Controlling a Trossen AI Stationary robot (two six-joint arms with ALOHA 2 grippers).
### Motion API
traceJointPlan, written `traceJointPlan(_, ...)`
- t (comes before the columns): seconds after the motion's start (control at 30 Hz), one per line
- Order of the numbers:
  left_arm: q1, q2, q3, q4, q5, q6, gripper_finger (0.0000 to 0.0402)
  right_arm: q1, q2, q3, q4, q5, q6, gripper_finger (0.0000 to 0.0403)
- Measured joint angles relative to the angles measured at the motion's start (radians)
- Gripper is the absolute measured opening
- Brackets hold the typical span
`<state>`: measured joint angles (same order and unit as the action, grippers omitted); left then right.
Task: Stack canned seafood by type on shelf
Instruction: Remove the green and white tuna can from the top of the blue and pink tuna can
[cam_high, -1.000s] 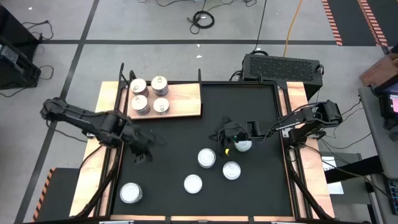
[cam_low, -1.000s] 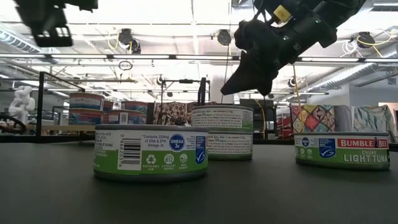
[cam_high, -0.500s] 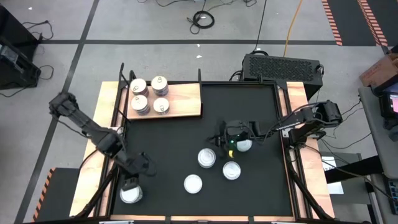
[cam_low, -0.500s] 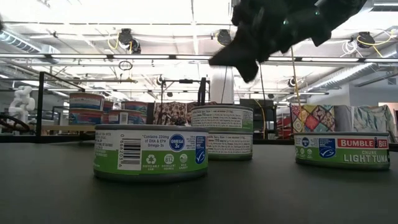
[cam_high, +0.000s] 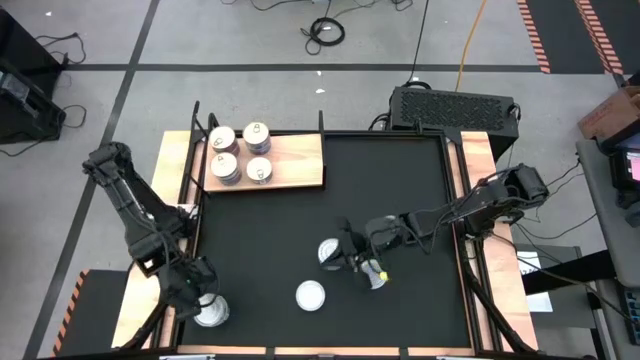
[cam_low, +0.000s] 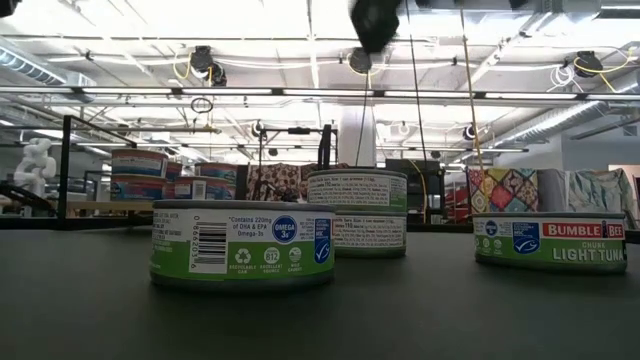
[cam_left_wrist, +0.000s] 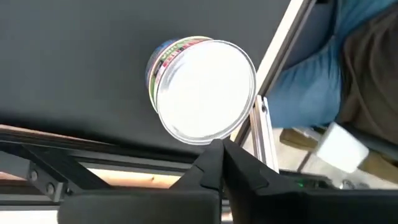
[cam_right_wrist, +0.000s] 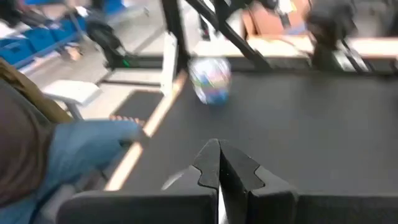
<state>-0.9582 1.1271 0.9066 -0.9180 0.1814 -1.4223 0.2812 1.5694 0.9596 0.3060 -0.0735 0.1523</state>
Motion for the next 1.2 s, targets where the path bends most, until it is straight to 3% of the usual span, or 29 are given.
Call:
traceJointPlan(0.17,-0.050,0.010,0.000,-0.015,-0.064,-0.039,0.0004,0.074,0.139,0.189,-0.055,-0.004,-0.066,0.0000)
traceJointPlan(0.37,-0.044,0.024,0.000,-0.132,-0.067,-0.039,0.0002,0.128,0.389,0.526,-0.211,-0.008,-0.130,0.0000)
traceJointPlan(0.53,-0.036,0.032,-0.001,-0.221,-0.071,-0.026,0.0002,0.142,0.616,0.808,-0.265,-0.034,-0.188,0.0000)
traceJointPlan(0.77,-0.036,0.044,-0.070,-0.189,-0.063,-0.026,0.0001,0.117,0.890,1.158,-0.279,-0.100,-0.198,0.0000)
traceJointPlan(0.97,-0.027,0.046,-0.112,-0.162,-0.022,-0.036,0.0001,0.075,1.026,1.329,-0.274,-0.134,-0.167,0.0000)
traceJointPlan(1.2,0.021,0.049,-0.141,-0.088,-0.021,-0.001,0.0000,0.025,1.115,1.358,-0.164,-0.192,-0.074,0.0000)
